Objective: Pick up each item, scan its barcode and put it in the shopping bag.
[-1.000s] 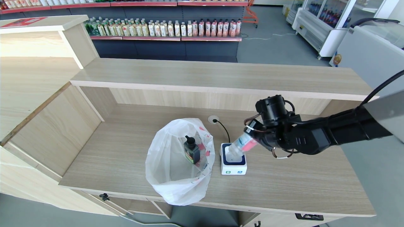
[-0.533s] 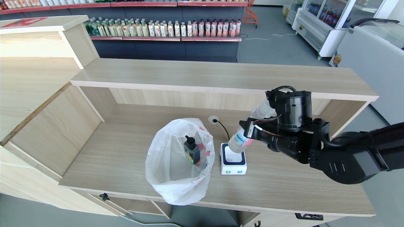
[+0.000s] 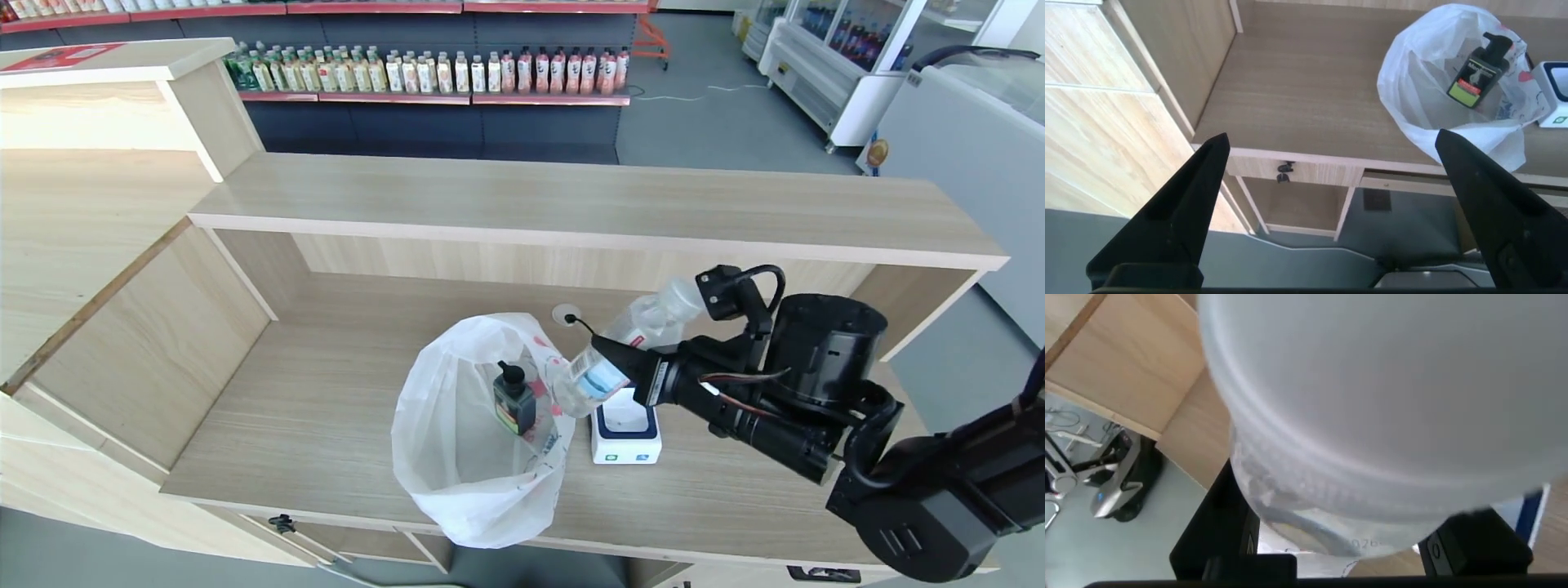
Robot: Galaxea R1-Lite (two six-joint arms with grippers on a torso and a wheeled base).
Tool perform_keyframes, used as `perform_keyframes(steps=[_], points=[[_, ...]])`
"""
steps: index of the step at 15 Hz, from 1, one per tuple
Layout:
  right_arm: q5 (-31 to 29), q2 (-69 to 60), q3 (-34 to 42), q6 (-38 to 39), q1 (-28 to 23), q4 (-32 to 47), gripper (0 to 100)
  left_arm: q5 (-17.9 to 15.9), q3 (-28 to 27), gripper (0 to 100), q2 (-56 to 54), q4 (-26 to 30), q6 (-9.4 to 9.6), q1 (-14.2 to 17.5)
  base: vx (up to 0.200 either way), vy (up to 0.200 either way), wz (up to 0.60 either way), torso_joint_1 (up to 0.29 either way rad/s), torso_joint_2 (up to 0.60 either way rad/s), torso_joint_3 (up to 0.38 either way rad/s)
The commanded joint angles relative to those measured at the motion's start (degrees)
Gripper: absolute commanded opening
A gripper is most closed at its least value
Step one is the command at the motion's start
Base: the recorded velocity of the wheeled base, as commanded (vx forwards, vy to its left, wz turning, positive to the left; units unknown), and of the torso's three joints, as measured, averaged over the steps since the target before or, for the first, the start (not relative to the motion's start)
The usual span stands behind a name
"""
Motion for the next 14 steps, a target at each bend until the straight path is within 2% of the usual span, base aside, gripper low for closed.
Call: perform_keyframes(steps=[1,5,14], points=[[1.8,2.7,2.1,-0.3,-0.1,-1.5,0,0.0,0.0,100,0.0,0.0,0.02,0.1,0.0,0.0,0.0,0.0,0.0,0.0],[2.4,9.3,1.9,-1.7,0.1,-3.6,0,0.0,0.0,100,0.0,0.0,0.02,0.1,0.0,0.0,0.0,0.0,0.0,0.0],[2.5,26.2,1.7,-6.2,2.5,-20.5,0,0.1,0.0,100,0.0,0.0,0.19,0.1,0.0,0.0,0.0,0.0,0.0,0.0]])
